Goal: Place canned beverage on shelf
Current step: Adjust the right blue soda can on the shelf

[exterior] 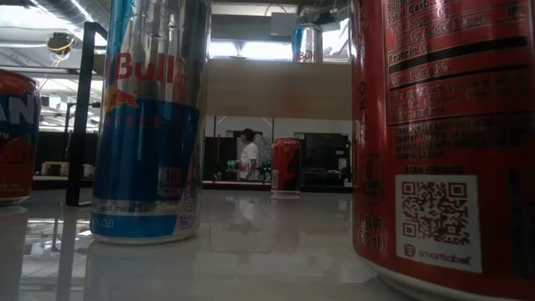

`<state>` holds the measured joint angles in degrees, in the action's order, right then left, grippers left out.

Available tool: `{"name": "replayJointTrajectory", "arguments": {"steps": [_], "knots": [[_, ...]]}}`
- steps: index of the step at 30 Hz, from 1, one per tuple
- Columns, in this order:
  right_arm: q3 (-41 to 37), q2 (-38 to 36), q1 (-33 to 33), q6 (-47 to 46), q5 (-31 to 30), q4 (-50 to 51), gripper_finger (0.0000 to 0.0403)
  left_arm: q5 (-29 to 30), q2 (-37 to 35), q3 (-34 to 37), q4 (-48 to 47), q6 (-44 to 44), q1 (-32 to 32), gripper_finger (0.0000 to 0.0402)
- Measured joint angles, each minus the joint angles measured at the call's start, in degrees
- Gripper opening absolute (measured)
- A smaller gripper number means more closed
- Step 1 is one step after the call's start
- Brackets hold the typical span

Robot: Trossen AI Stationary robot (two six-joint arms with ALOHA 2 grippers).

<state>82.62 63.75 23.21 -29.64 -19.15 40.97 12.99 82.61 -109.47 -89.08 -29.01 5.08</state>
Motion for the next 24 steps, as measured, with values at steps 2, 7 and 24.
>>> {"name": "replayJointTrajectory", "arguments": {"steps": [2, 7, 24], "knots": [[3.67, 1.35, 0.01, 5.06, -1.5, -1.58, 0.0342, 0.03, 0.0, 0.0, 0.12, 0.23, 0.0, 0.0295], [13.52, 6.7, -0.02, 16.73, -4.73, -2.22, 0.0342, 1.69, 0.0, 0.0, 0.26, 0.22, -0.02, 0.0295], [31.26, 23.13, -18.65, 25.91, 9.67, 13.91, 0.0342, 2.64, 0.0, 0.0, 0.24, 1.5, -0.02, 0.0295]]}}
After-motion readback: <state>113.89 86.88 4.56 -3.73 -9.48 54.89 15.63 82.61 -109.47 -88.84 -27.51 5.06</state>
